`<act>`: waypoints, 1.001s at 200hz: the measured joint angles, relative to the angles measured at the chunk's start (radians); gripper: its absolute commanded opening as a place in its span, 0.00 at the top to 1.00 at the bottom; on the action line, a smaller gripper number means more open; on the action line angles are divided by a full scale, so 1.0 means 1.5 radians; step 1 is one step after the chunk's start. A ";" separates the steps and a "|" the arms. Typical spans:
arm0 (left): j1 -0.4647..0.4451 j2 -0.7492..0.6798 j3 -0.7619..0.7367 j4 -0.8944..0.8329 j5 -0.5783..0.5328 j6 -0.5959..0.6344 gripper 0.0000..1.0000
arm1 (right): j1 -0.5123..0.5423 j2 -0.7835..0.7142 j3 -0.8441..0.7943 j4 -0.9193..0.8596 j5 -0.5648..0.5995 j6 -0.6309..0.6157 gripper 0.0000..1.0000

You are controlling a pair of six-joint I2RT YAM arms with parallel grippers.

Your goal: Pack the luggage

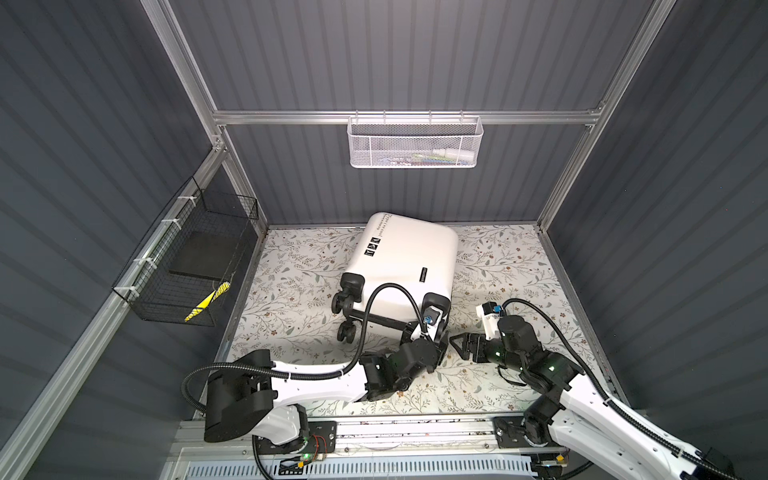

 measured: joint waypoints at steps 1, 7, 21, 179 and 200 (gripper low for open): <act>0.000 0.000 0.000 0.000 0.000 0.000 0.35 | 0.000 0.001 0.000 0.000 0.000 0.000 0.16; 0.000 0.002 0.000 0.000 0.000 0.000 0.37 | 0.002 0.002 0.000 0.001 0.001 -0.001 0.16; 0.000 0.004 0.000 0.000 0.000 0.002 0.45 | 0.006 0.006 0.000 0.002 0.003 -0.002 0.16; 0.004 -0.010 0.043 -0.101 0.021 -0.007 0.97 | 0.103 0.086 -0.001 0.108 0.081 0.010 0.36; 0.004 -0.010 0.046 -0.107 0.025 -0.014 0.99 | 0.117 0.101 -0.001 0.130 0.098 0.018 0.39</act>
